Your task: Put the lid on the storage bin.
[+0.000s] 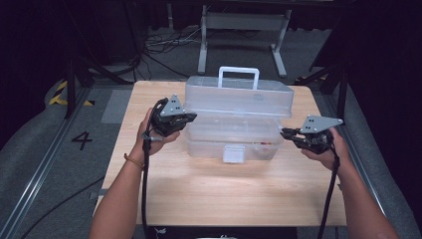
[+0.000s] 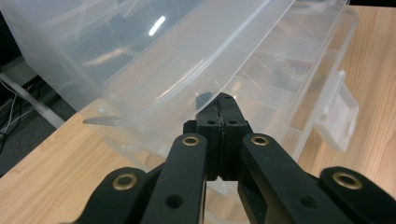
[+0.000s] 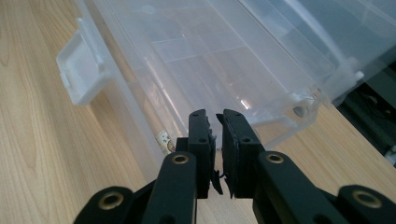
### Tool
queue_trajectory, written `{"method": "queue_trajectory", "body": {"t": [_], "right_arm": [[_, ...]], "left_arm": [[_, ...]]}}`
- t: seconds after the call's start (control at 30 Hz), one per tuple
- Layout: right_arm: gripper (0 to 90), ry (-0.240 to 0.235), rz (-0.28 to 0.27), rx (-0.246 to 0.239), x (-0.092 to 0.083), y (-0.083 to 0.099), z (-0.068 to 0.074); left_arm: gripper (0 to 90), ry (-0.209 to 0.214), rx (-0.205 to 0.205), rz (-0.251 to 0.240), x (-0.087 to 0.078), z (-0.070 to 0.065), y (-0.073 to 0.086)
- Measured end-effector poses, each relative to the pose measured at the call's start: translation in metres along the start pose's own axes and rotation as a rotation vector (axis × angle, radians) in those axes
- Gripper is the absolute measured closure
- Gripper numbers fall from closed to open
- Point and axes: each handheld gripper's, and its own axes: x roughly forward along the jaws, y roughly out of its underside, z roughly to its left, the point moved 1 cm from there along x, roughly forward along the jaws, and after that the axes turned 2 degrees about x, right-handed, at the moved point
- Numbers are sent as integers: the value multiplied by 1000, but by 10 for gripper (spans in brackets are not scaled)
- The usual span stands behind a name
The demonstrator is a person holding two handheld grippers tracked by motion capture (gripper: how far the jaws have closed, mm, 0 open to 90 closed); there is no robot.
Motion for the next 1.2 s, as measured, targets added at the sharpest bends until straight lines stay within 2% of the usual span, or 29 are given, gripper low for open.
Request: {"method": "queue_trajectory", "body": {"t": [0.17,0.37,0.47,0.7,0.9,1.2], "right_arm": [[817,2,5,4,0,1,-1],[816,7,6,5,-4,2,-1],[816,10,23,12,-3,5,-1],[822,23,24,28,-3,8,-2],[822,35,8,58,-5,11,-5],[811,34,3,72,-6,14,-5]], "left_arm": [[900,4,21,36,0,-5,2],[900,14,21,43,-1,-9,9],[900,14,26,49,-2,-11,11],[900,9,3,31,-5,-14,16],[900,5,2,29,-6,-16,16],[900,15,38,78,-9,-19,18]]}}
